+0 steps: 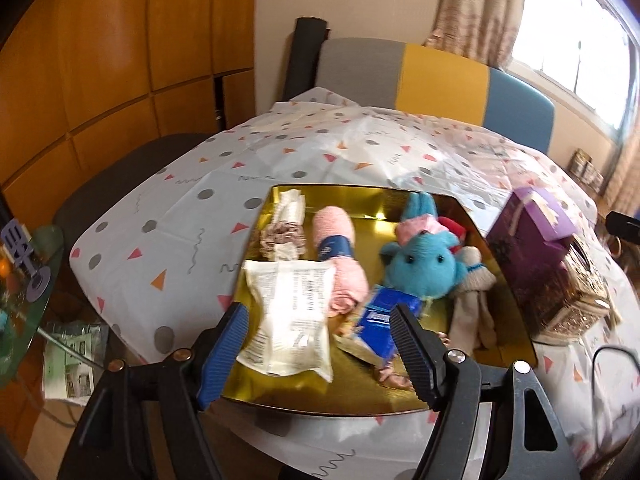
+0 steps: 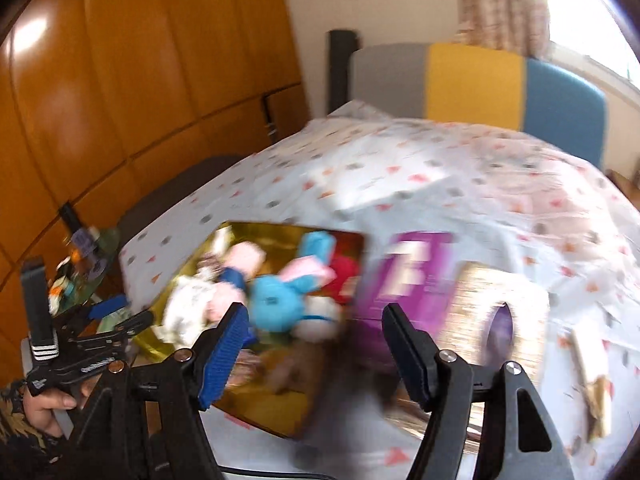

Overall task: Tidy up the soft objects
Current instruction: 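Carry the Tempo tissue pack into the gold tray and open the right gripper, then move the right gripper to the beige mesh cloth and grasp it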

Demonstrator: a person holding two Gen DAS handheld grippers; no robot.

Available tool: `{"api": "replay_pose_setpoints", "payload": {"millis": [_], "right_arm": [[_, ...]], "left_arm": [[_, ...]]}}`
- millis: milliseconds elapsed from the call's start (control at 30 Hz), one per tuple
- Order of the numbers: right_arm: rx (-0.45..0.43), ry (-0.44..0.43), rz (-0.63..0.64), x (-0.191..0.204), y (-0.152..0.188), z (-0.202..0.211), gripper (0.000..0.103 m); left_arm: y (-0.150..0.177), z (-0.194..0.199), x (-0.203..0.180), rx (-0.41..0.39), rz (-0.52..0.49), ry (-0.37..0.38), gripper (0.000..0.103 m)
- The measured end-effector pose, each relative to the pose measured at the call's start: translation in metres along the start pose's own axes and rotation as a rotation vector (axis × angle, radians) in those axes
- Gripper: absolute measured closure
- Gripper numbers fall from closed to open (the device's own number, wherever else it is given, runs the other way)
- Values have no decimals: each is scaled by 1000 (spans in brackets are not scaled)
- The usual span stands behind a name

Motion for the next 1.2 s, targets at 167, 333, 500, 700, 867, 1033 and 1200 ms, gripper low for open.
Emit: {"api": "replay_pose_setpoints", "payload": {"millis": [167, 333, 500, 700, 867, 1033, 1200], "right_arm": [[30, 146, -112, -85, 20, 10, 33], [108, 271, -218, -171, 49, 13, 33], [178, 395, -369, -268, 81, 29, 33], [283, 491, -430, -346, 113, 39, 33], [414, 491, -310, -348, 133, 4, 33], [505, 527, -235, -348, 150, -44, 33], [545, 552, -230, -356, 162, -66, 60]], "left_arm": [[2, -2, -23, 20, -51, 39, 29], [6, -6, -46, 41, -98, 88, 29], [7, -8, -69, 58, -136, 146, 29], [6, -11, -93, 69, -176, 193, 29], [5, -10, -117, 87, -211, 247, 29], [2, -6, -147, 94, -260, 304, 29], [-4, 6, -189, 108, -328, 413, 29]]}}
Point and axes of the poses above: each gripper's, at about its wrist camera, not at the fingertips, and z roughly against the way its jaws point, x to its left, y to its underside, the point moved 7 cm from there along -z, roughly the way its jaws point, and after that the axes turned 9 degrees about y, right-handed, at the moved point
